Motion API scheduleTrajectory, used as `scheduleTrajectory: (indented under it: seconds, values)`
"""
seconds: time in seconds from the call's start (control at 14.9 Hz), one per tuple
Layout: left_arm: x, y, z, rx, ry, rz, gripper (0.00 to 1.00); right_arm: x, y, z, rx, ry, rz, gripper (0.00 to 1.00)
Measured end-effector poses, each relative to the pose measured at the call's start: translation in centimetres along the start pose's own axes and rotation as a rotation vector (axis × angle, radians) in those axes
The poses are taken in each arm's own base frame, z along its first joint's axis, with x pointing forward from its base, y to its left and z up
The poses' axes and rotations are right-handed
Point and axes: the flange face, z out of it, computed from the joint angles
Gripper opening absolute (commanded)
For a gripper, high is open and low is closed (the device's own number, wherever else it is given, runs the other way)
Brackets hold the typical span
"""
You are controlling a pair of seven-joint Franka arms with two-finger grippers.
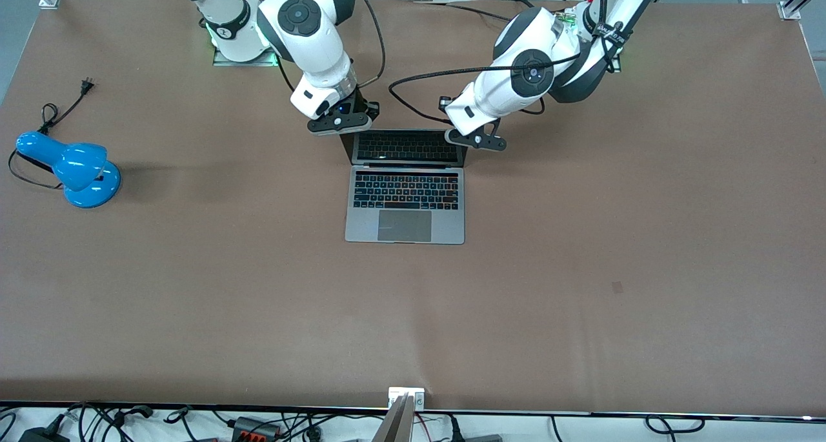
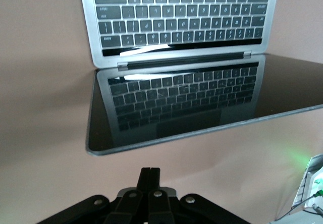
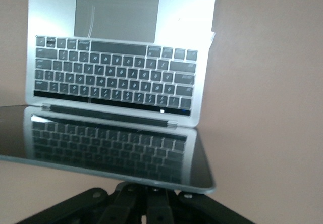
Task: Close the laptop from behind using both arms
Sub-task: 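Lower both grippers onto the back of the laptop screen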
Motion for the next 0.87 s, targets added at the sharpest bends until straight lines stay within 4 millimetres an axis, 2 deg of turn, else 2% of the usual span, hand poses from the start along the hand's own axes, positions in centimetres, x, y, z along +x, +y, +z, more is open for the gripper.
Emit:
scheduleTrajectory:
  seconds: [0.2,0.54,0.87]
  values:
    - [1.0,-0.4,0.3,-0.016,0.015,-0.013,0.0,0.7,0.5,0.0,0.001,0.03,-0.003,0.0]
    - [3.0,-1.6,2.3,-0.034,-0.027,-0.046,0.0,1.6,0.6,0.9,0.025,0.067,0.005,0.0]
    - [5.0,-2.1,1.3,-0.051,-0.006,-0.06,0.0,3.8,1.2,2.2,0.053,0.109,0.035,0.0]
